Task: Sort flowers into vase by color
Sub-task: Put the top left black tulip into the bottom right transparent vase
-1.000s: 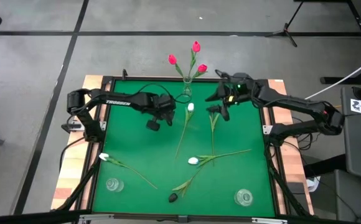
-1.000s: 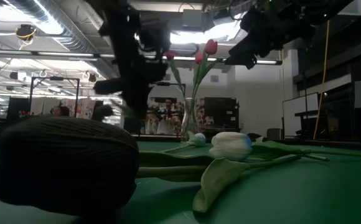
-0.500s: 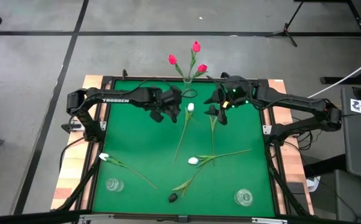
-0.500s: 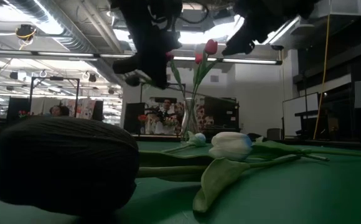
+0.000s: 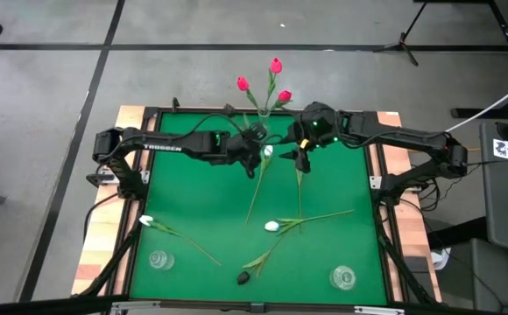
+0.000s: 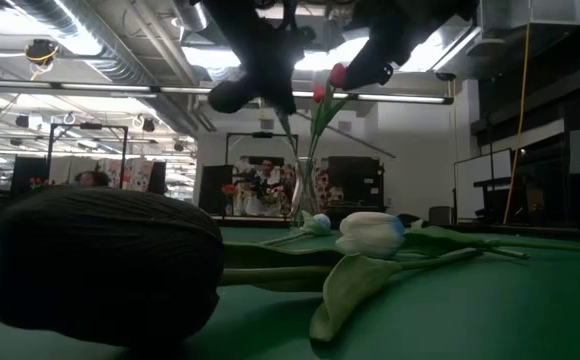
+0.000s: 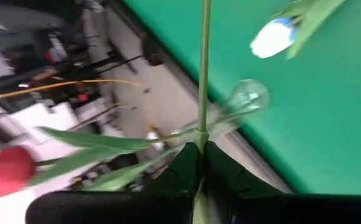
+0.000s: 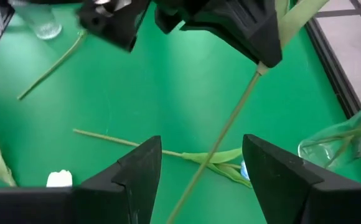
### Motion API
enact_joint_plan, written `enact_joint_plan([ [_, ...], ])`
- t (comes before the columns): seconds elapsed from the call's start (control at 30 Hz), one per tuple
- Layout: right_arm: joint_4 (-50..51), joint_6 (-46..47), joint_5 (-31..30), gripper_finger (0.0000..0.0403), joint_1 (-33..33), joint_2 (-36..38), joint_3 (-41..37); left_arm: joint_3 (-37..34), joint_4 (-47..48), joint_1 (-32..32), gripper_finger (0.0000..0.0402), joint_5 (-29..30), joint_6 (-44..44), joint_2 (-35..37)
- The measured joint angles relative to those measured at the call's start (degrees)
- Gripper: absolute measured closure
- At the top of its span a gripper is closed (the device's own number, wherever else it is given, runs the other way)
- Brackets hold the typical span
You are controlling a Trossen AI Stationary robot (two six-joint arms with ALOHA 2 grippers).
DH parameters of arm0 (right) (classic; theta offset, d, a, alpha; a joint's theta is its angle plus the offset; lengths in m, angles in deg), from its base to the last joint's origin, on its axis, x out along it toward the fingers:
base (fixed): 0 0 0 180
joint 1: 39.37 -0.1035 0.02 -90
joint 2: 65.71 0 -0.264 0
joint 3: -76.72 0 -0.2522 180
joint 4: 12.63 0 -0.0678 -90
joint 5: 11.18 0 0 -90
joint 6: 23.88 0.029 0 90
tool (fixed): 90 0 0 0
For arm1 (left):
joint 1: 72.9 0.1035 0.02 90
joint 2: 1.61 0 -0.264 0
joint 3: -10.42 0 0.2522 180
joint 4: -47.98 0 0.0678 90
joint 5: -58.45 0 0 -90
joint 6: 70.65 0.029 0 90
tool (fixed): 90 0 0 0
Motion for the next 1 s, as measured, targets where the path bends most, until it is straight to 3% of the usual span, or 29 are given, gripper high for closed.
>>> enact_joint_plan([
  [0.37, -0.1, 2.4, -2.6, 0.0178, -0.1, -0.9, 0.0, 0.0, -17.8, -3.8, 0.0385, 0.7, 16.0, 0.0],
  [0.63, 0.4, 3.6, -3.7, 0.0188, -0.1, -0.9, 0.0, 0.0, -19.5, -4.3, 0.0385, -0.4, 18.0, 0.0],
  [0.77, 0.5, 3.6, -3.7, 0.0241, -0.1, -0.9, 0.0, 0.0, -19.3, -4.2, 0.0385, -0.4, 17.9, 0.0],
  [1.0, 0.9, 3.3, -3.3, 0.0389, -0.1, -0.9, 0.0, 0.0, -19.3, -4.2, 0.0385, -0.8, 17.8, 0.0],
])
